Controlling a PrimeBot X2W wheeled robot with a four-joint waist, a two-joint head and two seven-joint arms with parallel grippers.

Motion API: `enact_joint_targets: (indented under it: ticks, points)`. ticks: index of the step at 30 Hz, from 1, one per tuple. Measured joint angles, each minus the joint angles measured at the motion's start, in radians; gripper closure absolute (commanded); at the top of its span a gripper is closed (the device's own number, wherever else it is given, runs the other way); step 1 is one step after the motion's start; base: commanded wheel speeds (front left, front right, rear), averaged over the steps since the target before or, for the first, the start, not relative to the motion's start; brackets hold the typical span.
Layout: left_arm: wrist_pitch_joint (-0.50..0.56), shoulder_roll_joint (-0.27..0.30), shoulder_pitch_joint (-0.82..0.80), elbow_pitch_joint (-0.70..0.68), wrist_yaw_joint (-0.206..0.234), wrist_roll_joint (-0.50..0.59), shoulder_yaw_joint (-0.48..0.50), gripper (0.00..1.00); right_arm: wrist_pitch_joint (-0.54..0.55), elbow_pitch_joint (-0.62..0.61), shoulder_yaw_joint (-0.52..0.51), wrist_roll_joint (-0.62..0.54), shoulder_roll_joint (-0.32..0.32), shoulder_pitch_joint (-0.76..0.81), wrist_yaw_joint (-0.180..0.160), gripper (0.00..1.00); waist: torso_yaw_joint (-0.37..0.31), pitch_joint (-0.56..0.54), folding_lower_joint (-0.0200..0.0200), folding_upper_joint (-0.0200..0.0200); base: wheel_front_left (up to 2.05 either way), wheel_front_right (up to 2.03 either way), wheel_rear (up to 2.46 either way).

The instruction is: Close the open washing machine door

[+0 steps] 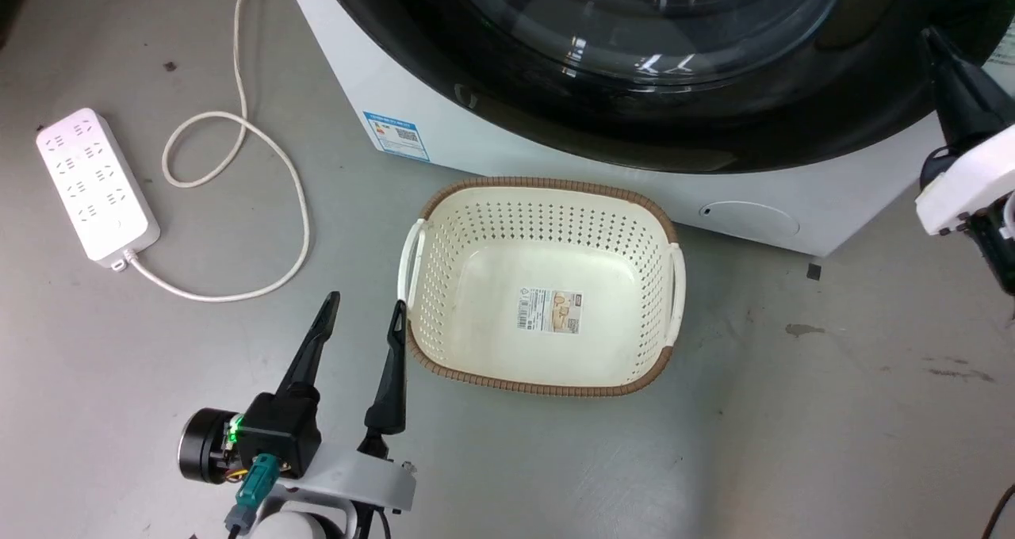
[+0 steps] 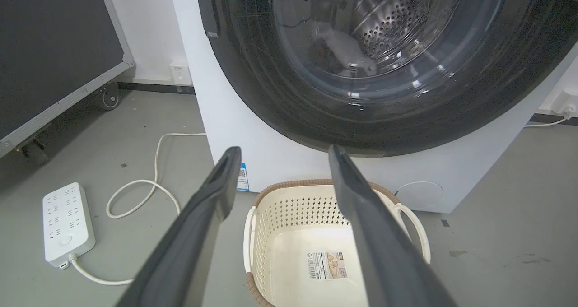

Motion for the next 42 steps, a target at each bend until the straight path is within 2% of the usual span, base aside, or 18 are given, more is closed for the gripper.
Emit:
enact_joint_targets:
  ticks: [3,4,5,9,16,21,24,28,31,37,38,42]
  points:
    - [0.000,-0.002,0.000,0.005,-0.002,0.001,0.002,0.00,-0.024,0.033,0.005,0.000,0.008,0.000,0.000,1.00,-0.005,-0.015,0.0000,0.0000,0.00,0.00,0.00]
    - [0.000,-0.002,0.000,0.007,-0.003,0.001,0.003,0.00,-0.040,0.040,0.005,0.000,0.010,0.002,0.000,0.69,-0.007,-0.023,0.0000,0.0000,0.00,0.00,0.00]
    - [0.000,-0.003,0.000,0.009,-0.003,0.001,0.004,0.00,-0.060,0.042,0.007,-0.003,0.011,0.006,0.000,0.00,-0.009,-0.032,0.0000,0.0001,0.00,0.00,0.00]
    - [0.000,-0.005,0.005,0.019,-0.004,0.001,0.010,0.00,-0.117,0.033,0.030,-0.010,0.028,0.065,-0.007,0.00,-0.019,-0.081,-0.0001,0.0000,0.00,0.00,0.00]
    - [0.000,-0.005,0.065,0.052,-0.020,-0.002,0.024,0.00,-0.182,-0.075,-0.003,-0.062,0.085,0.324,-0.007,0.00,-0.052,-0.198,-0.0004,0.0000,0.00,0.00,0.00]
    - [0.000,-0.005,0.099,0.080,-0.029,-0.003,0.031,0.00,-0.197,-0.223,-0.082,-0.180,0.165,0.528,-0.007,0.00,-0.091,-0.277,-0.0005,0.0000,0.00,0.00,0.00]
    - [0.000,-0.006,0.114,0.088,-0.031,-0.009,0.035,0.00,-0.201,-0.320,-0.149,-0.241,0.246,0.654,-0.007,0.00,-0.115,-0.318,-0.0004,0.0000,0.00,0.00,0.00]
    - [0.000,-0.006,0.144,0.103,-0.038,-0.009,0.039,0.00,-0.204,-0.424,-0.163,-0.329,0.318,0.775,-0.007,0.00,-0.156,-0.351,-0.0004,0.0000,0.00,0.00,0.00]
    - [0.000,-0.006,0.146,0.102,-0.040,-0.005,0.043,0.00,-0.204,-0.465,-0.188,-0.351,0.340,0.832,-0.007,0.00,-0.177,-0.365,-0.0003,-0.0001,0.00,0.00,0.00]
    - [0.000,-0.006,0.148,0.094,-0.047,0.000,0.049,0.00,-0.204,-0.487,-0.188,-0.343,0.342,0.868,-0.007,0.00,-0.183,-0.370,-0.0002,0.0000,0.00,0.00,0.00]
    - [0.000,-0.006,0.148,0.094,-0.047,-0.001,0.049,1.00,-0.204,-0.486,-0.188,-0.344,0.342,0.867,-0.007,1.00,-0.183,-0.370,-0.0002,0.0000,0.00,0.00,0.00]
    - [0.001,-0.006,0.148,0.094,-0.047,-0.001,0.048,1.00,-0.204,-0.486,-0.188,-0.344,0.342,0.867,-0.007,1.00,-0.183,-0.370,-0.0001,0.0000,0.00,0.00,0.00]
